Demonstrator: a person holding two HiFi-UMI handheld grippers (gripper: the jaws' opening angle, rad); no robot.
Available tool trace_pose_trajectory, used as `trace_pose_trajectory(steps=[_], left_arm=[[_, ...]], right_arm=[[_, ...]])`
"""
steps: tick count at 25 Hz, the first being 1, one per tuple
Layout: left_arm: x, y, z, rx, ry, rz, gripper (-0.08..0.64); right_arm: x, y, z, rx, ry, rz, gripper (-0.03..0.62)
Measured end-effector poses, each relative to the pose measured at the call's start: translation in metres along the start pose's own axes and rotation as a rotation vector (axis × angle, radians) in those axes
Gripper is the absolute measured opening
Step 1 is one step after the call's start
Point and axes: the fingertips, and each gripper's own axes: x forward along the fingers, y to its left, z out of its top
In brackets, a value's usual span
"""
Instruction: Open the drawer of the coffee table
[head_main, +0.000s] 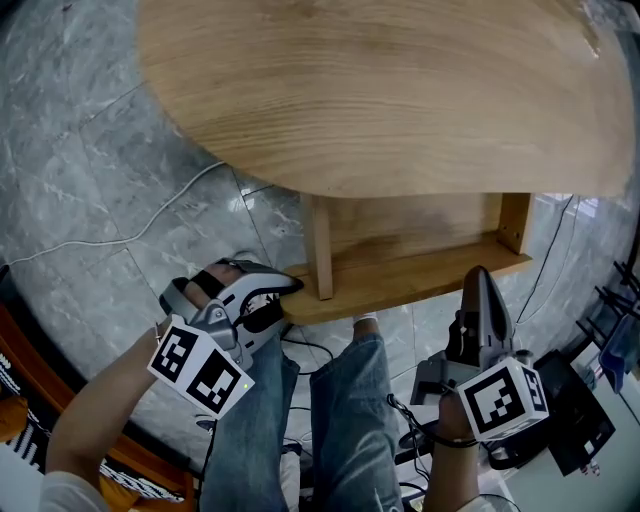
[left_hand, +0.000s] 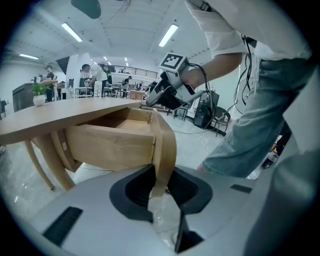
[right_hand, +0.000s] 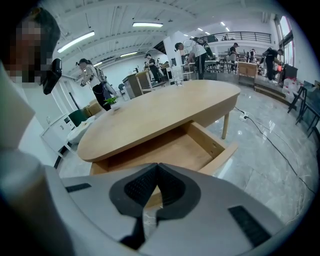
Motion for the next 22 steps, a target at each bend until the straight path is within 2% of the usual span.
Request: trace_pose_trajectory(steps=[7, 12, 17, 22], left_arm=[[0.0, -0.009, -0.003, -0.003, 0.002, -0.008, 0.072], [0.001, -0.012, -0.004, -0.003, 0.002, 0.011, 0.071], [0.005, -0.029, -0.004, 0.002, 0.006, -0.006, 0.072], [0.009, -0.034, -0.014, -0.006, 0.021, 0.012, 0.074]], right_arm=[[0.0, 0.005, -0.005, 0.026, -0.007, -0.003, 0.0], [-0.001, 0.005, -0.006, -0.008, -0.003, 0.007, 0.0], [-0.01, 0.003, -0.01, 0.007, -0.014, 0.0, 0.0], [-0.017, 0.0, -0.015, 0.018, -0.022, -0.002, 0.0]])
